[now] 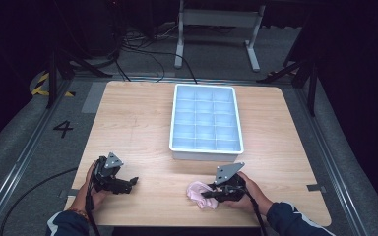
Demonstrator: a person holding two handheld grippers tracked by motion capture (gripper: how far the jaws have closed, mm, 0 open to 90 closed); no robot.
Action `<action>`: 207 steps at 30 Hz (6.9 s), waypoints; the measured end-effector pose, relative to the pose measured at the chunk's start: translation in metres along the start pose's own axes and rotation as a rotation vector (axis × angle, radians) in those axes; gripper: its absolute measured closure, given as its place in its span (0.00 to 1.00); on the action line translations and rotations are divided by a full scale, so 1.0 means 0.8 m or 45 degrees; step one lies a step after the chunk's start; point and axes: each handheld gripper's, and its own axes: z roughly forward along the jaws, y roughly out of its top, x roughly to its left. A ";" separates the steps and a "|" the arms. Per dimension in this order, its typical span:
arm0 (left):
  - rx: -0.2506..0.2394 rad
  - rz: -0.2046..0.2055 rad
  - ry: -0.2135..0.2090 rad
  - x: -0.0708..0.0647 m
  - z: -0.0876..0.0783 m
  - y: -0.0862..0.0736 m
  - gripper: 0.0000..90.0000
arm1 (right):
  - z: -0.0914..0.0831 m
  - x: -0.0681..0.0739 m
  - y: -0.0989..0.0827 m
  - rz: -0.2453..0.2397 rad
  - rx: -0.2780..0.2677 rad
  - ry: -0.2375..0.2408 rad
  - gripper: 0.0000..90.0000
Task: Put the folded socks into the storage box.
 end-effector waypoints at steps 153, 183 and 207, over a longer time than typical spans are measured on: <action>0.001 -0.002 -0.003 0.000 0.000 0.000 0.00 | -0.147 -0.159 0.050 0.033 -0.061 -0.497 0.82; 0.001 -0.004 -0.002 0.000 0.000 0.000 0.00 | -0.094 -0.188 0.071 -0.027 0.181 -0.504 0.82; 0.002 -0.004 -0.001 0.000 0.000 0.000 0.00 | -0.057 -0.196 0.081 -0.079 0.404 -0.496 0.82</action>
